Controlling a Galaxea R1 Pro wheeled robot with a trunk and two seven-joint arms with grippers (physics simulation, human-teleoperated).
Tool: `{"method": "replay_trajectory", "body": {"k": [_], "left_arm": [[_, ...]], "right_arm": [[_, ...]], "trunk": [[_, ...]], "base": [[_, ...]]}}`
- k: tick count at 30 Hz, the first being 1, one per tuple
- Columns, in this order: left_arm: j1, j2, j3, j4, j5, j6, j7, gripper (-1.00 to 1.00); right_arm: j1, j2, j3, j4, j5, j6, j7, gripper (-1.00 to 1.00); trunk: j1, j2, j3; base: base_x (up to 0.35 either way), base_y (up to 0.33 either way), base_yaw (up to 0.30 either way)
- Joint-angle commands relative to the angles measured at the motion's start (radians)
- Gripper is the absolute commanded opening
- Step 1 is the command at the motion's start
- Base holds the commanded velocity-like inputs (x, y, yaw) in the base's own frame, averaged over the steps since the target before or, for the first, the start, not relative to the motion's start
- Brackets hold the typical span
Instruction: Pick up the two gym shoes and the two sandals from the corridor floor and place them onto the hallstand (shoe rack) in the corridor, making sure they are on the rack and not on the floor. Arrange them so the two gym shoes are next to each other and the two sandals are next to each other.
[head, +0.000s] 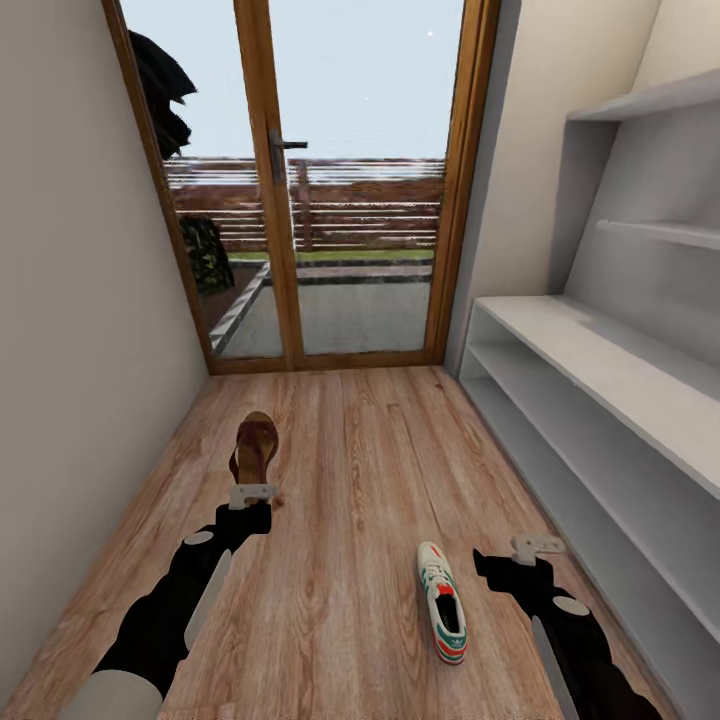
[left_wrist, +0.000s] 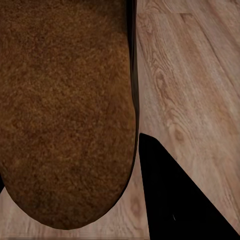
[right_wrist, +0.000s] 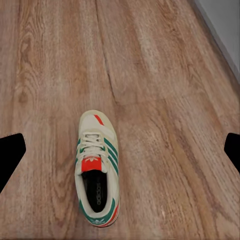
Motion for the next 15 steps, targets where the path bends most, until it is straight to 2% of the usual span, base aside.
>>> {"method": "replay_trajectory", "body": {"k": [1, 10, 15], "left_arm": [[0.000, 0.001, -0.002, -0.002, 0.007, 0.006, -0.001, -1.00], [0.000, 0.001, -0.002, -0.001, 0.007, 0.006, -0.001, -1.00], [0.000, 0.001, -0.001, -0.002, 0.007, 0.005, -0.001, -1.00]], "right_arm": [[0.000, 0.000, 0.001, -0.001, 0.001, 0.005, 0.000, 1.00], [0.000, 0.000, 0.004, 0.004, 0.000, -0.001, 0.002, 1.00], [0.000, -0.001, 0.003, 0.098, 0.000, -0.019, 0.003, 1.00]], "trunk": [[0.004, -0.008, -0.006], [0.038, -0.071, -0.048], [0.044, -0.079, -0.075]], "base": [[0.000, 0.000, 0.000], [0.000, 0.000, 0.000], [0.000, 0.000, 0.017]]}}
